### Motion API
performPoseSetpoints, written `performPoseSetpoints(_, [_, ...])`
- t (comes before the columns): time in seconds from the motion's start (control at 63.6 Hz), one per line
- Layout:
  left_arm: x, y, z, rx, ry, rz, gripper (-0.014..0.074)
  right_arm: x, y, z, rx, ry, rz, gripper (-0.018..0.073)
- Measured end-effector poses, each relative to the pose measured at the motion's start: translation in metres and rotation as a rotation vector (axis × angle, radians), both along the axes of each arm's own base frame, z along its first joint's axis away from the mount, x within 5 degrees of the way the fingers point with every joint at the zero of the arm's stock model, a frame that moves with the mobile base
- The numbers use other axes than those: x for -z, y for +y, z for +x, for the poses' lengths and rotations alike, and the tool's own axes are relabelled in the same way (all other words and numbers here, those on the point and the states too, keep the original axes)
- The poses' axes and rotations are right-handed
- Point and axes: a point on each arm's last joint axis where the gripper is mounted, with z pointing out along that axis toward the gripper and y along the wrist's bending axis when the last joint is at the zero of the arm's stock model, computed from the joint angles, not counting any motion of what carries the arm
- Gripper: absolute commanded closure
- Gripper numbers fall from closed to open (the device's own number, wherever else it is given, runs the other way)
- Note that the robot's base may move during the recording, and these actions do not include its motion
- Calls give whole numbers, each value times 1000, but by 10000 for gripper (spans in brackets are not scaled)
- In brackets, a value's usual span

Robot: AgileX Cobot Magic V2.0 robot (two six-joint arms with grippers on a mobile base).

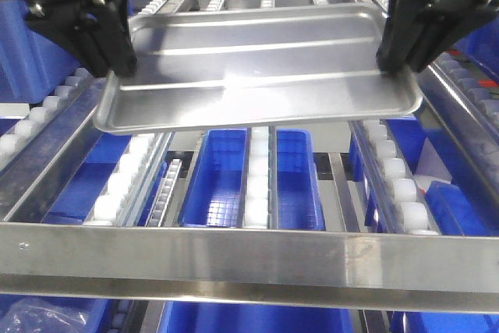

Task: Grab silver tray and stack on right shelf
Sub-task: 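Lift the silver tray up off the rollers with both grippers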

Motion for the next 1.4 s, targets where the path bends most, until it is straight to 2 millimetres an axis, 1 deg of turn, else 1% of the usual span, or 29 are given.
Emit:
performPoseSetpoints(0.126, [-7,0,-10,11,4,8,689,-7,2,-11,-21,5,-6,499])
performPoseSetpoints(0.236, [-13,1,-15,20,-9,6,689,-8,3,-14,-27,11,-13,499])
performPoseSetpoints(0.425, [-13,0,-15,24,-11,10,689,-4,2,-15,-25,23,-20,499])
performPoseSetpoints(1.4, [-13,0,-16,27,-12,16,689,-4,2,-15,-23,23,-19,499])
